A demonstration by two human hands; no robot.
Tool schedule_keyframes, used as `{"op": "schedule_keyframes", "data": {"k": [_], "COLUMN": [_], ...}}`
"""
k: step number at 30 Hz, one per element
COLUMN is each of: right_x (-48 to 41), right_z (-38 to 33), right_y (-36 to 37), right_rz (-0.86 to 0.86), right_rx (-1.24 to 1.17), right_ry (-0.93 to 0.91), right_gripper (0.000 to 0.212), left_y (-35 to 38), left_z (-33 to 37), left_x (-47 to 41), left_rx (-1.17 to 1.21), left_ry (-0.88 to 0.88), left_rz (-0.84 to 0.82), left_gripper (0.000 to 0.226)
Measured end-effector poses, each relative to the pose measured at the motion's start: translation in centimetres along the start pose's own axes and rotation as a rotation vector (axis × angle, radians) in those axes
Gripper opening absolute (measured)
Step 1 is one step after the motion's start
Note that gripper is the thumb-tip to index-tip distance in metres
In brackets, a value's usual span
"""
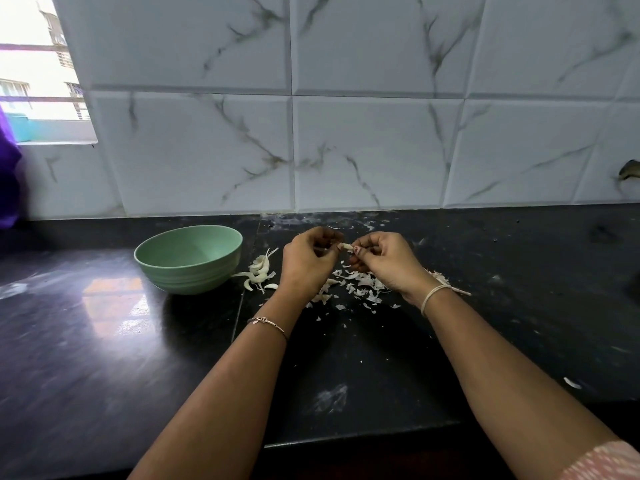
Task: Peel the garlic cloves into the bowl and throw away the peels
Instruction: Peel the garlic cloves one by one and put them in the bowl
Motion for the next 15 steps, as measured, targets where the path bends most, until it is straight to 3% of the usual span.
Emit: {"op": "schedule_keyframes", "data": {"k": [6,11,15], "right_x": [-0.1,-0.1,0.0], "right_z": [0.0,0.2,0.2], "right_y": [-0.3,-0.1,0.0], "right_rz": [0.046,0.034,0.014], "right_rx": [0.118,0.125,0.113], "right_ry": [-0.038,-0.030,-0.033], "right_gripper": [0.014,0.020,0.021], "left_y": [0.1,0.3,0.5], "left_z": [-0.3,-0.8,-1.3], "left_x": [0.0,0.4,0.3], "left_rx": [0.032,0.348,0.436], "left_ry": [-0.049,-0.250,-0.378], "left_rz": [-0.050,-0.166,-0.204], "left_gripper": [0.019,0.015,0.012]}}
Point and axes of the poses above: each hand's wrist, its own x-axis away from the middle knuckle, its own y-axis out of the palm, z = x × y, the point moved 4 cm from there along -x, towards the middle knuckle, and after that the axes turned 8 degrees about -y, right-handed, at the moved point
